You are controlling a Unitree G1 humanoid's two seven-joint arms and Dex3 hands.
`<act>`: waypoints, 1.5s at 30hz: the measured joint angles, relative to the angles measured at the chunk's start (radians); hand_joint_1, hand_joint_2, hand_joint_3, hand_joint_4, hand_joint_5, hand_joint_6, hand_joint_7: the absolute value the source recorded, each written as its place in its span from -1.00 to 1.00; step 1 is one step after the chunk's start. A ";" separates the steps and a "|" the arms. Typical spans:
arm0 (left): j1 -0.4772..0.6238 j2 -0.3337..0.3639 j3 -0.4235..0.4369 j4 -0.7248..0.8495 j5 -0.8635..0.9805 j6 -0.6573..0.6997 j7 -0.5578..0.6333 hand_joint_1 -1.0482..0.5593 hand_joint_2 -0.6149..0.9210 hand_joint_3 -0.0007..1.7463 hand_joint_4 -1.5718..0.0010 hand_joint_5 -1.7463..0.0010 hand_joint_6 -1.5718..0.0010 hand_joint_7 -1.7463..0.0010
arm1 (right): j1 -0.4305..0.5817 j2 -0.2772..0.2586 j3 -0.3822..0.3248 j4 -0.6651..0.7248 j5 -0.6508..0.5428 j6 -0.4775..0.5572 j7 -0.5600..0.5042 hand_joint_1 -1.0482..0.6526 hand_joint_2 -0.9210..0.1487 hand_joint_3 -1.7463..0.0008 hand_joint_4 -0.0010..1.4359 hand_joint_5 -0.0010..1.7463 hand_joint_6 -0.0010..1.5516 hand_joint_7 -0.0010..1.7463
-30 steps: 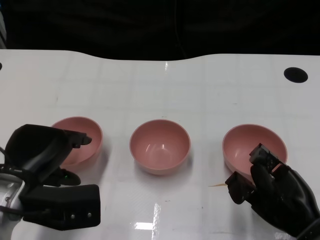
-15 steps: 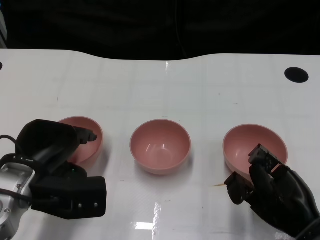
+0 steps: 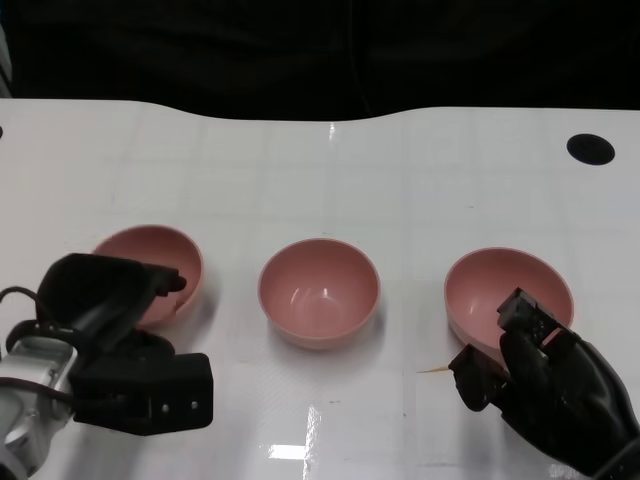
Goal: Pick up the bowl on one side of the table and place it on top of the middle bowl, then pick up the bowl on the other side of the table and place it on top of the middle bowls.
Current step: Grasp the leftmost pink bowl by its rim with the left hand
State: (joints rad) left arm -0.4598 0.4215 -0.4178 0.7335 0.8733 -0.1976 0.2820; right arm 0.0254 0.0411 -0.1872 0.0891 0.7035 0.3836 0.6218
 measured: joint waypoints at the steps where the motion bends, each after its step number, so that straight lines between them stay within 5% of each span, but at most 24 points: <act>1: -0.013 -0.005 -0.008 0.027 -0.001 -0.008 0.009 -0.60 1.00 -0.97 -0.01 0.98 -0.04 0.98 | 0.001 0.000 0.000 0.000 0.000 0.000 0.000 0.09 -0.31 -0.44 0.18 1.00 -0.18 0.99; 20: -0.076 -0.031 -0.061 0.162 -0.016 -0.018 0.071 -0.39 0.98 -0.97 -0.03 0.99 -0.08 0.98 | 0.002 0.001 0.004 -0.007 0.000 0.000 -0.005 0.09 -0.28 -0.49 0.18 1.00 -0.18 1.00; 21: -0.075 -0.032 -0.060 0.167 -0.021 -0.022 0.084 -0.02 0.96 -0.99 -0.20 0.31 -0.41 0.92 | 0.002 0.001 0.003 -0.007 0.000 0.000 -0.005 0.09 -0.29 -0.49 0.18 1.00 -0.19 1.00; 22: -0.075 -0.036 -0.058 0.171 -0.028 -0.031 0.108 0.12 0.96 -0.99 -0.09 -0.27 -0.55 0.84 | 0.003 0.001 0.003 -0.007 0.000 0.000 -0.005 0.09 -0.29 -0.49 0.18 1.00 -0.19 1.00; 23: -0.075 -0.039 -0.056 0.174 -0.039 -0.043 0.132 0.22 0.98 -0.99 0.01 -0.70 -0.30 0.12 | 0.003 0.001 0.003 -0.008 0.000 0.001 -0.005 0.09 -0.29 -0.48 0.18 1.00 -0.19 1.00; 24: -0.075 -0.043 -0.055 0.177 -0.045 -0.053 0.153 0.25 0.98 -0.99 0.05 -0.85 -0.11 -0.30 | 0.003 0.001 0.003 -0.009 0.000 0.003 -0.005 0.09 -0.29 -0.48 0.18 1.00 -0.19 1.00; 26: -0.076 -0.046 -0.055 0.191 -0.055 -0.071 0.177 0.29 0.99 -1.00 0.07 -0.97 0.11 -0.75 | 0.003 0.001 0.002 -0.016 0.000 0.004 -0.006 0.09 -0.30 -0.48 0.18 1.00 -0.19 1.00; 28: -0.078 -0.046 -0.055 0.201 -0.058 -0.084 0.193 0.29 0.99 -1.00 0.07 -0.99 0.17 -0.86 | 0.005 0.001 0.000 -0.019 0.000 0.004 -0.009 0.10 -0.30 -0.48 0.18 1.00 -0.19 1.00; 45: -0.080 -0.048 -0.055 0.208 -0.059 -0.079 0.212 0.26 1.00 -0.95 0.11 -1.00 0.27 -0.90 | 0.010 0.001 -0.004 -0.019 0.001 0.008 -0.007 0.09 -0.32 -0.46 0.18 1.00 -0.20 1.00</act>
State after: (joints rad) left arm -0.5397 0.3733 -0.4732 0.9418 0.8143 -0.2768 0.4940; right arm 0.0352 0.0417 -0.1908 0.0696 0.7041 0.3916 0.6147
